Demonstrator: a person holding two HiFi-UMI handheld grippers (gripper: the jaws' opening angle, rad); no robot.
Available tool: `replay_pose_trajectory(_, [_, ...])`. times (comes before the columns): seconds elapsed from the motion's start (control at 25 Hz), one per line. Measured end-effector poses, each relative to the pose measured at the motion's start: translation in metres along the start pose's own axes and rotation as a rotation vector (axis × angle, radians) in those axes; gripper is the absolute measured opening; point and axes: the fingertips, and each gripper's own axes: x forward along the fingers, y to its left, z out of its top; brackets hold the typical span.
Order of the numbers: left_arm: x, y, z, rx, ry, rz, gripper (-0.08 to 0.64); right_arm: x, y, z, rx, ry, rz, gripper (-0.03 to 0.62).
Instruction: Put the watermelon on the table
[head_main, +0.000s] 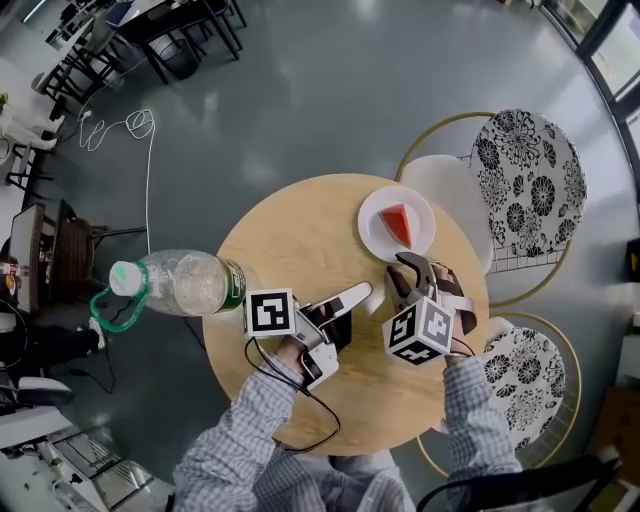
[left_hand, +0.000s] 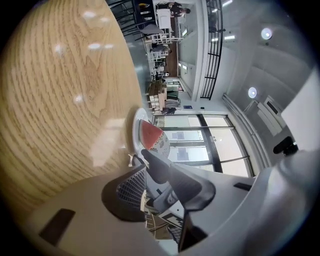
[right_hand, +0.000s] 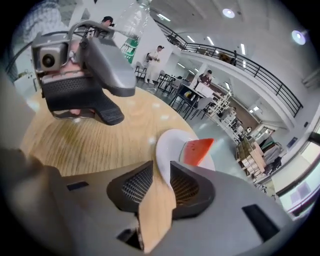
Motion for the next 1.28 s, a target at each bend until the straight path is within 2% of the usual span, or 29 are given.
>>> replay_pose_trajectory(0.12, [-0.002, -0.008, -0.007, -0.001, 0.005, -0.027, 0.155, -0.011, -0.006, 0.004, 0.130, -0.055, -0.022, 0.087])
replay_pose_trajectory(0.24, [-0.011, -0.015, -0.013, 0.018, 0.009, -0.035, 0.153, -0.034, -0.015, 0.018, 0.341, -0.165, -0.043, 0.087])
replay_pose_trajectory(0.36, [-0.024, -0.023, -0.022, 0.044, 0.013, -0.031, 0.144, -0.063, -0.014, 0.033, 0.515, -0.269, -0.013, 0.085])
replay_pose_trajectory(0.52, [-0.042, -0.042, -0.037, 0.054, 0.004, -0.051, 0.043, -0.095, -0.007, 0.040, 0.681, -0.325, -0.012, 0.021])
replay_pose_trajectory(0.64, [-0.054, -0.054, -0.049, 0.091, 0.021, -0.040, 0.010, -0.118, -0.003, 0.037, 0.791, -0.357, -0.015, 0.009])
replay_pose_trajectory(0.72, [-0.063, -0.064, -0.057, 0.132, 0.034, -0.043, 0.008, -0.133, 0.001, 0.038, 0.837, -0.375, -0.017, 0.008])
replay_pose_trajectory(0.88, [-0.078, -0.092, -0.063, 0.284, 0.062, -0.061, 0.008, -0.163, 0.006, 0.046, 0.881, -0.404, -0.030, 0.008])
replay_pose_trajectory(1.28, [-0.112, -0.150, -0.082, 0.417, 0.023, -0.114, 0.008, -0.210, 0.023, 0.064, 0.961, -0.478, -0.018, 0.008])
